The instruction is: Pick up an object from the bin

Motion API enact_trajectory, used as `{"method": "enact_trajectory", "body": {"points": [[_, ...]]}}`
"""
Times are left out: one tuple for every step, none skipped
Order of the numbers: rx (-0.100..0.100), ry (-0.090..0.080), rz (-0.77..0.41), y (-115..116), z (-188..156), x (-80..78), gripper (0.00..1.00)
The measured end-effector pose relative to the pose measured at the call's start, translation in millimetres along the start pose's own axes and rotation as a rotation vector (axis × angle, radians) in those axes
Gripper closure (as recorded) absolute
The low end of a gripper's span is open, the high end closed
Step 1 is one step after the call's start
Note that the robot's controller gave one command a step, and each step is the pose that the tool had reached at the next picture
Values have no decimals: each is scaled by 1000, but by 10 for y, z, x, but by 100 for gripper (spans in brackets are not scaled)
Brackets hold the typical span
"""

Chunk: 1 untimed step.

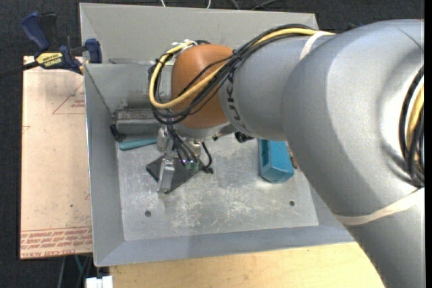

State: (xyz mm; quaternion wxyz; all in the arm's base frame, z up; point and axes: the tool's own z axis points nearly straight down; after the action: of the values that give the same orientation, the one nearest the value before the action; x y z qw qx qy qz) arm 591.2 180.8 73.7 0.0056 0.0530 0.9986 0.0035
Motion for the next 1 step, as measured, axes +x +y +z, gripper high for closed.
{"method": "enact_trajectory", "body": {"points": [[-1,4,40,-308,29,81,0]]}}
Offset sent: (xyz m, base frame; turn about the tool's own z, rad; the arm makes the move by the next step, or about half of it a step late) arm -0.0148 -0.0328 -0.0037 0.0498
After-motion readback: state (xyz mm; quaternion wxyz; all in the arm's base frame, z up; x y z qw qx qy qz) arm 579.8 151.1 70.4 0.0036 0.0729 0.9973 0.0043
